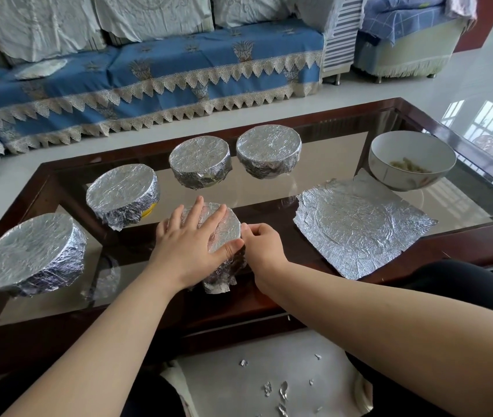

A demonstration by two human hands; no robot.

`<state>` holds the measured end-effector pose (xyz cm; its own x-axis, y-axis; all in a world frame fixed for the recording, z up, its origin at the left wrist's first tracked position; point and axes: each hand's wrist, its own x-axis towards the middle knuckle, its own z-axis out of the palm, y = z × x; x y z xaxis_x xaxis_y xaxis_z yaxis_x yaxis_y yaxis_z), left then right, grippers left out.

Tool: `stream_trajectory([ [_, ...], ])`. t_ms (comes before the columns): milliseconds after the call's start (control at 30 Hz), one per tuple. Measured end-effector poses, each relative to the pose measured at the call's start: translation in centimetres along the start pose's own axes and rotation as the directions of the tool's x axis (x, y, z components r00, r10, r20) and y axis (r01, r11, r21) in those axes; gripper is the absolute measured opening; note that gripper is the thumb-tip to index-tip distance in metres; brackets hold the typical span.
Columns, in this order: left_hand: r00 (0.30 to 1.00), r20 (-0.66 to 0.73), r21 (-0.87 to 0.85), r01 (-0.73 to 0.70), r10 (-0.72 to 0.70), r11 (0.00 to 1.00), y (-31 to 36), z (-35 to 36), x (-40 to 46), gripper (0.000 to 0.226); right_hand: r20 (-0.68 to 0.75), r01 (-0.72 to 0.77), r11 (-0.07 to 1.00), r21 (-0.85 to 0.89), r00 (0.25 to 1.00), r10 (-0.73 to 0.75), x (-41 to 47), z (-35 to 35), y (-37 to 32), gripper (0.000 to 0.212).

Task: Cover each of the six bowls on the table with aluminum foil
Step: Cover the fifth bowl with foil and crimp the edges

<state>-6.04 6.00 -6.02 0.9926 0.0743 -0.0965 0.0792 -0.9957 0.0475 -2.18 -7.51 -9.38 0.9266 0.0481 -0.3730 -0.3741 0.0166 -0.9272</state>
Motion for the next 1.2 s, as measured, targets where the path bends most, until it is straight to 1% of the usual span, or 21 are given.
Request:
stream_trajectory([
  [133, 1.0, -0.004, 0.0, 0.005, -0.005, 1.0, 0.1, 0.0, 0.0, 0.101, 0.01, -0.047, 0.998, 0.045, 0.999, 0.046, 0.3, 0.5, -0.3, 0.014],
  [300, 1.0, -0.004, -0.011, 0.018, -0.018, 1.0, 0.3, -0.2, -0.1, 0.102, 0.019, -0.071, 0.995, 0.074, 0.997, 0.07, 0.9, 0.6, -0.5, 0.013],
  [400, 0.999, -0.008, -0.017, 0.033, -0.033, 0.999, 0.5, -0.3, -0.2, 0.103, 0.025, -0.037, 0.999, 0.038, 0.999, 0.036, 0.8, 0.4, -0.6, 0.014],
  [533, 0.997, 0.001, -0.02, 0.076, -0.076, 0.997, 0.9, -0.3, -0.2, 0.098, 0.038, 0.094, 0.992, -0.083, 0.995, -0.092, 0.4, 0.1, -0.8, 0.024],
  [633, 0.989, 0.021, -0.042, 0.148, -0.147, 0.988, 1.8, -0.6, -0.3, 0.092, 0.058, 0.092, 0.989, -0.112, 0.995, -0.086, 0.1, -0.4, -1.4, 0.031],
  [733, 0.975, 0.022, -0.036, 0.224, -0.223, 0.974, 2.9, -0.6, -0.2, 0.091, 0.104, 0.077, 0.994, -0.082, 0.992, -0.068, 0.0, -1.0, -1.9, 0.028],
  [800, 0.965, 0.039, -0.048, 0.26, -0.258, 0.964, 3.5, -0.7, -0.2, 0.087, 0.152, 0.151, 0.982, -0.114, 0.979, -0.133, -0.3, -1.5, -2.2, 0.023],
  [833, 0.962, 0.057, -0.057, 0.27, -0.267, 0.961, 3.6, -0.8, -0.2, 0.084, 0.171, 0.222, 0.962, -0.159, 0.966, -0.194, -0.4, -1.7, -2.2, 0.027],
  [900, 0.96, 0.096, -0.063, 0.269, -0.262, 0.961, 3.5, -1.3, -0.2, 0.081, 0.215, 0.382, 0.899, -0.214, 0.916, -0.338, -0.5, -1.9, -1.9, 0.038],
  [967, 0.962, 0.126, -0.033, 0.25, -0.244, 0.968, 3.1, -1.9, -0.5, 0.079, 0.256, 0.487, 0.823, -0.293, 0.869, -0.423, -0.5, -2.0, -1.2, 0.041],
  [1067, 0.967, 0.112, 0.082, 0.222, -0.23, 0.972, 2.9, -2.1, -1.0, 0.082, 0.29, 0.533, 0.753, -0.386, 0.845, -0.45, -0.3, -2.3, 0.1, 0.025],
  [1133, 0.975, 0.078, 0.142, 0.195, -0.208, 0.97, 3.1, -1.9, -1.2, 0.087, 0.299, 0.548, 0.734, -0.401, 0.836, -0.461, -0.2, -2.6, 0.4, 0.028],
  [1200, 0.987, 0.035, 0.139, 0.15, -0.156, 0.979, 3.1, -1.6, -1.2, 0.089, 0.306, 0.556, 0.733, -0.392, 0.83, -0.466, -0.3, -2.6, 0.2, 0.031],
])
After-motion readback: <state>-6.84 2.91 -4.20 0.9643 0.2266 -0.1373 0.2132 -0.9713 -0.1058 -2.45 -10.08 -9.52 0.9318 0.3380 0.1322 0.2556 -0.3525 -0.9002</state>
